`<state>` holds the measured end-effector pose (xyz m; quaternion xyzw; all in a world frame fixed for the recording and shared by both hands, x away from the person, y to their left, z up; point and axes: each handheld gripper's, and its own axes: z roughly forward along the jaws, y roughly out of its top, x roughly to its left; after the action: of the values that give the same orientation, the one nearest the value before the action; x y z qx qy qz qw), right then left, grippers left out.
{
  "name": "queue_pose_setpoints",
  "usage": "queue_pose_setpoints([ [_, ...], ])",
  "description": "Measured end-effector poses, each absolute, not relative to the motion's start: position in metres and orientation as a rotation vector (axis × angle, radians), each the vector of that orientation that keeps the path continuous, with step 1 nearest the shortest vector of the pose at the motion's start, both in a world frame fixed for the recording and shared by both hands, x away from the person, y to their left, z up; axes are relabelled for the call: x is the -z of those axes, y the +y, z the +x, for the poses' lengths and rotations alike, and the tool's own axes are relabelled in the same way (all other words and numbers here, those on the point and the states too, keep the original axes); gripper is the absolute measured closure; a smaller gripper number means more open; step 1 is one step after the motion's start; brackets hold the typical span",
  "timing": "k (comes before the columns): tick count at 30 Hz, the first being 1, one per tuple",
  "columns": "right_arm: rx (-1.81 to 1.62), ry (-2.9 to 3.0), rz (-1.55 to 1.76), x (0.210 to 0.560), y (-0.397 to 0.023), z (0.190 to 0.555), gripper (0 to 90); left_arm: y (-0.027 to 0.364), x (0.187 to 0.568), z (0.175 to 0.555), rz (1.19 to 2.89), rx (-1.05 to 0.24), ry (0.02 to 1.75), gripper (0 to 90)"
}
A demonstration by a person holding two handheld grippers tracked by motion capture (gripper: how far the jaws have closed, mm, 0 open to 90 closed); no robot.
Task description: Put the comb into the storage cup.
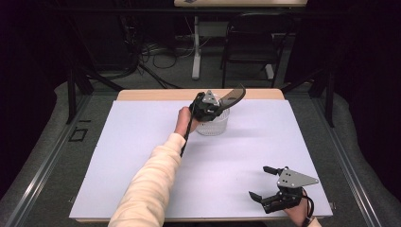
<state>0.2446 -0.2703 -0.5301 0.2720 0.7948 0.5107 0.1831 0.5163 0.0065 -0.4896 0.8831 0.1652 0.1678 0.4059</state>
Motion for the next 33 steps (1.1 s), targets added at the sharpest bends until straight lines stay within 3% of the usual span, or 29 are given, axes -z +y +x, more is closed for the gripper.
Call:
queue_pose_setpoints([
  [20, -1.447, 2.242, 0.768, 0.5301, -0.2702, 0.2444, 0.5, 0.0047, 0.4902, 0.5154, 2.245, -0.411, 0.424, 69.5],
  [23, -1.449, 2.239, 0.767, 0.5301, -0.2701, 0.2444, 0.5, 0.0053, 0.4918, 0.5158, 2.268, -0.405, 0.425, 63.5],
  [28, -1.449, 2.240, 0.768, 0.5302, -0.2702, 0.2444, 0.5, 0.0074, 0.4942, 0.5170, 2.286, -0.385, 0.470, 44.6],
  [33, -1.443, 2.242, 0.769, 0.5300, -0.2704, 0.2446, 0.5, 0.0087, 0.4879, 0.5141, 2.312, -0.445, 0.507, 32.4],
])
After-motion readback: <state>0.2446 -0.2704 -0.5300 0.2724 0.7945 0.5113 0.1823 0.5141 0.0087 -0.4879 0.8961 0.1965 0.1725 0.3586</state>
